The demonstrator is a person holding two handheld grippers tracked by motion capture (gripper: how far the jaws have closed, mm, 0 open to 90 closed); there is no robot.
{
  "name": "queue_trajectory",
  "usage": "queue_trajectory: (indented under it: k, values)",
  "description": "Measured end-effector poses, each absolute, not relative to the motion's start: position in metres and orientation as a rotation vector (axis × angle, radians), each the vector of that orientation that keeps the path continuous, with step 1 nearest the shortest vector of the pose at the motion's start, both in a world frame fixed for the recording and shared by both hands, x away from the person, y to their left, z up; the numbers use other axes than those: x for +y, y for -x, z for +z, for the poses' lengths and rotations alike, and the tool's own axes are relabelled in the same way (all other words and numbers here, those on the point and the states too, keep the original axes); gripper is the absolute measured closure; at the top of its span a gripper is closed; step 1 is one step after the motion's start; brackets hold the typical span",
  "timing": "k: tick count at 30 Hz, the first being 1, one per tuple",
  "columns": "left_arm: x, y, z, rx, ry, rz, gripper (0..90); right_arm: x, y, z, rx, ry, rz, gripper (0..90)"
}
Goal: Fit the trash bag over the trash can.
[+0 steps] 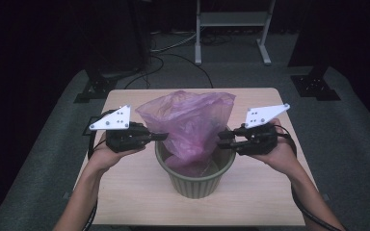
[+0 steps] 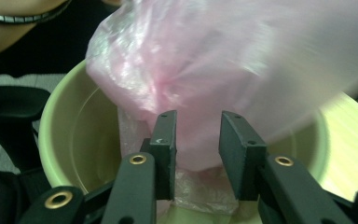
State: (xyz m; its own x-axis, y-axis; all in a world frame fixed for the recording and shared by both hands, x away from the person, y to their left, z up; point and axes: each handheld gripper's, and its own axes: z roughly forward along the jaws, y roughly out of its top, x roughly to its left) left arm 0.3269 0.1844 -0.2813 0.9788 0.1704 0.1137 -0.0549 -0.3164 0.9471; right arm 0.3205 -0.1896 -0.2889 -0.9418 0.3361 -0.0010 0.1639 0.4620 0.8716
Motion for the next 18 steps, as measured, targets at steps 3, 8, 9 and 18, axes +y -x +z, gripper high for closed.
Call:
queue_trajectory:
  k: [3, 8, 9, 18]
  values:
    - [0.186, -0.326, -0.281, 0.072, -1.890, 0.225, 89.7, -0.201, -0.327, -0.288, 2.507, -0.471, 1.505, 65.2]
    - [0.186, -0.326, -0.280, 0.057, -1.899, 0.224, 89.7, -0.221, -0.344, -0.285, 2.459, -0.551, 1.530, 64.6]
    - [0.186, -0.325, -0.280, 0.054, -1.902, 0.222, 89.7, -0.223, -0.347, -0.285, 2.450, -0.567, 1.528, 64.9]
    - [0.182, -0.323, -0.280, -0.001, -1.926, 0.199, 89.7, -0.223, -0.377, -0.280, 2.404, -0.653, 1.530, 66.7]
